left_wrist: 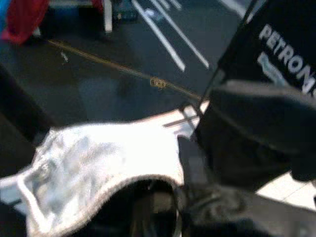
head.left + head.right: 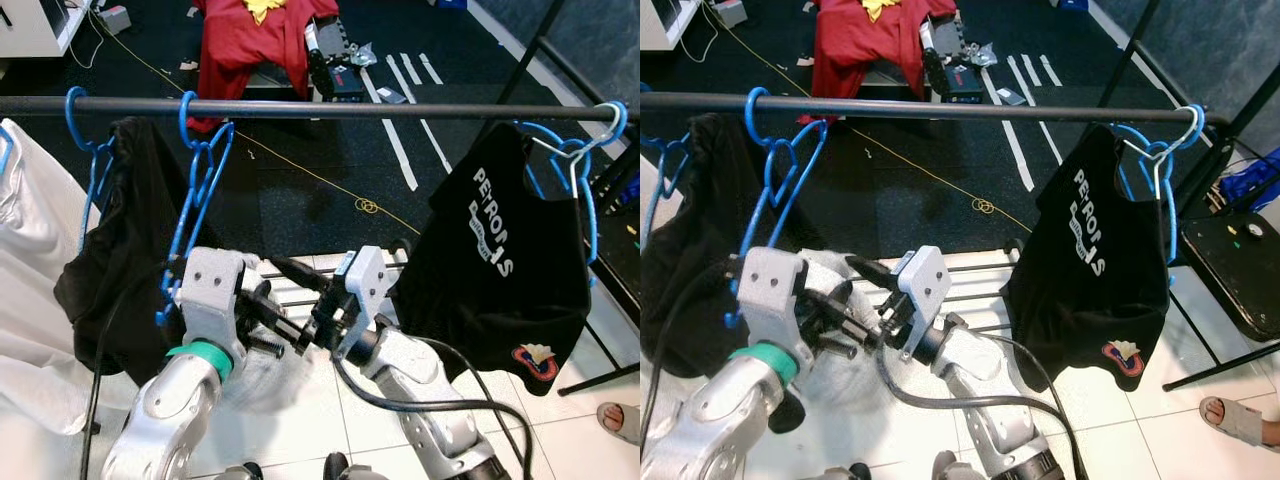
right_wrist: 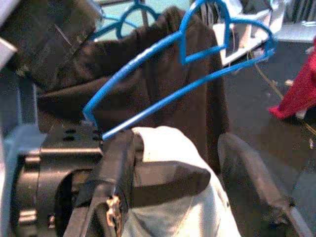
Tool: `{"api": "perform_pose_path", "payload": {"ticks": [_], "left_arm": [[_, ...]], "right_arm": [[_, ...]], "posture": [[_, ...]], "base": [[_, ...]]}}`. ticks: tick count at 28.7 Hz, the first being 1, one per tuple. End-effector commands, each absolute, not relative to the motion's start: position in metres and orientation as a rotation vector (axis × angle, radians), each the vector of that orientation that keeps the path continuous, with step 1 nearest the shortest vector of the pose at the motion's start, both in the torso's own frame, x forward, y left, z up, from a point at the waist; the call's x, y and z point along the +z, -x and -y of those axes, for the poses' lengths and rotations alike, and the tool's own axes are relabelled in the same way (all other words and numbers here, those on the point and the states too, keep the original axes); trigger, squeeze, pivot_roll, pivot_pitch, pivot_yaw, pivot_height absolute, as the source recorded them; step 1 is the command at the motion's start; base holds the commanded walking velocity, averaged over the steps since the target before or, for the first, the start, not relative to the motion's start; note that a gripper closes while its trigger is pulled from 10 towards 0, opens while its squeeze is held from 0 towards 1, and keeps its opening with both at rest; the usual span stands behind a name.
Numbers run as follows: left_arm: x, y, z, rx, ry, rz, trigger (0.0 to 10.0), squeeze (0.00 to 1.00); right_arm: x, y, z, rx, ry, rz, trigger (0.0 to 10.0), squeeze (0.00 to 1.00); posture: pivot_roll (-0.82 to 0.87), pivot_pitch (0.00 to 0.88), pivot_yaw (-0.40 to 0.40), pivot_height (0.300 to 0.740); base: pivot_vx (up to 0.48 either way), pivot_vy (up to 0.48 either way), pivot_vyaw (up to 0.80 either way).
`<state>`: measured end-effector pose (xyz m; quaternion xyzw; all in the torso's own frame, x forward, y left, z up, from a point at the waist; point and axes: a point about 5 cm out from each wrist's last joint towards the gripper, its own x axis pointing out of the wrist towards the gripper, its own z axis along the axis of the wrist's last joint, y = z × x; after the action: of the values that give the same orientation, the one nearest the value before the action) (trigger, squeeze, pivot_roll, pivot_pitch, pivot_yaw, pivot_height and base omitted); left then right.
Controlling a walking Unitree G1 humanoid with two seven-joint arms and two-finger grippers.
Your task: Hang hanger
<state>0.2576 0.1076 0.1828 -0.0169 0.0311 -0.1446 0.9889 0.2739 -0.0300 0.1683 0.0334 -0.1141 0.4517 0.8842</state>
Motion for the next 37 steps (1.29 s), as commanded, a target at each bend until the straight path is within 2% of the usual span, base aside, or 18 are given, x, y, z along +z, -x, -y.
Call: {"api": "perform_pose_path", "payload": {"ticks": [1, 4, 5, 10, 12, 17, 18, 20, 21, 24, 27, 30, 33, 35, 37], "left_arm": [[0.206, -0.256, -0.091, -0.368, 0.051, 0.052, 0.0, 0.00], [0.206, -0.259, -0.090, -0.363, 0.052, 0.045, 0.0, 0.00], [0.206, -0.262, -0.090, -0.356, 0.055, 0.039, 0.0, 0.00], [0.207, -0.265, -0.090, -0.359, 0.050, 0.035, 0.0, 0.00], [0.204, -0.264, -0.089, -0.366, 0.021, 0.030, 0.0, 0.00], [0.202, -0.263, -0.090, -0.370, 0.000, 0.027, 0.0, 0.00], [0.201, -0.262, -0.090, -0.368, 0.005, 0.022, 0.0, 0.00], [0.201, -0.262, -0.090, -0.367, 0.007, 0.021, 0.0, 0.00], [0.201, -0.262, -0.090, -0.360, 0.009, 0.023, 0.0, 0.00], [0.202, -0.263, -0.091, -0.353, 0.011, 0.027, 0.0, 0.00], [0.202, -0.263, -0.091, -0.351, 0.008, 0.028, 0.0, 0.00], [0.201, -0.261, -0.090, -0.358, 0.004, 0.027, 0.0, 0.00], [0.201, -0.261, -0.089, -0.366, 0.000, 0.028, 0.0, 0.00], [0.201, -0.261, -0.089, -0.366, 0.000, 0.028, 0.0, 0.00], [0.200, -0.261, -0.088, -0.370, -0.003, 0.029, 0.0, 0.00]], "right_arm": [[0.141, -0.264, 0.026, 0.993, -0.078, 0.081, 10.0, 0.00], [0.146, -0.254, 0.029, 1.069, -0.162, 0.083, 10.0, 0.00], [0.152, -0.246, 0.039, 1.104, -0.243, 0.086, 10.0, 0.00], [0.153, -0.246, 0.059, 1.058, -0.268, 0.086, 10.0, 0.00], [0.165, -0.262, 0.078, 0.927, -0.150, 0.162, 10.0, 0.00], [0.176, -0.272, 0.090, 0.847, -0.062, 0.222, 10.0, 0.00], [0.190, -0.289, 0.108, 0.695, 0.028, 0.276, 10.0, 0.00], [0.194, -0.294, 0.114, 0.640, 0.049, 0.292, 10.0, 0.00], [0.200, -0.304, 0.132, 0.466, 0.110, 0.333, 10.0, 0.00], [0.202, -0.309, 0.145, 0.383, 0.161, 0.358, 10.0, 0.00], [0.205, -0.311, 0.150, 0.388, 0.172, 0.359, 10.0, 0.00], [0.214, -0.312, 0.146, 0.503, 0.093, 0.352, 10.0, 0.00], [0.221, -0.309, 0.132, 0.639, 0.012, 0.360, 10.0, 0.00], [0.221, -0.309, 0.132, 0.639, 0.012, 0.360, 10.0, 0.00], [0.222, -0.303, 0.114, 0.783, -0.036, 0.351, 10.0, 0.00]], "posture": [[-0.01, 0.165, 0.001, 0.740], [-0.02, 0.169, 0.003, 0.740], [-0.02, 0.169, 0.003, 0.740], [-0.04, 0.172, 0.011, 0.740], [-0.05, 0.174, 0.019, 0.740], [-0.05, 0.175, 0.019, 0.740], [-0.05, 0.175, 0.018, 0.740], [-0.05, 0.175, 0.018, 0.740], [-0.05, 0.177, 0.015, 0.740], [-0.05, 0.178, 0.012, 0.740], [-0.05, 0.181, 0.014, 0.740], [-0.05, 0.181, 0.017, 0.740], [-0.05, 0.180, 0.022, 0.740], [-0.05, 0.180, 0.022, 0.740], [-0.05, 0.180, 0.022, 0.740]], "base": [[0.000, 0.000, 0.00], [0.000, 0.000, 0.00], [0.000, 0.000, 0.00], [0.000, 0.000, 0.00], [0.000, 0.000, 0.00], [0.000, 0.000, 0.00], [0.000, 0.000, 0.00], [0.000, 0.000, 0.00], [0.000, 0.000, 0.00], [0.000, 0.000, 0.00], [0.000, 0.000, 0.00], [0.000, 0.000, 0.00], [0.000, 0.000, 0.00], [0.000, 0.000, 0.00], [0.000, 0.000, 0.00]]}}
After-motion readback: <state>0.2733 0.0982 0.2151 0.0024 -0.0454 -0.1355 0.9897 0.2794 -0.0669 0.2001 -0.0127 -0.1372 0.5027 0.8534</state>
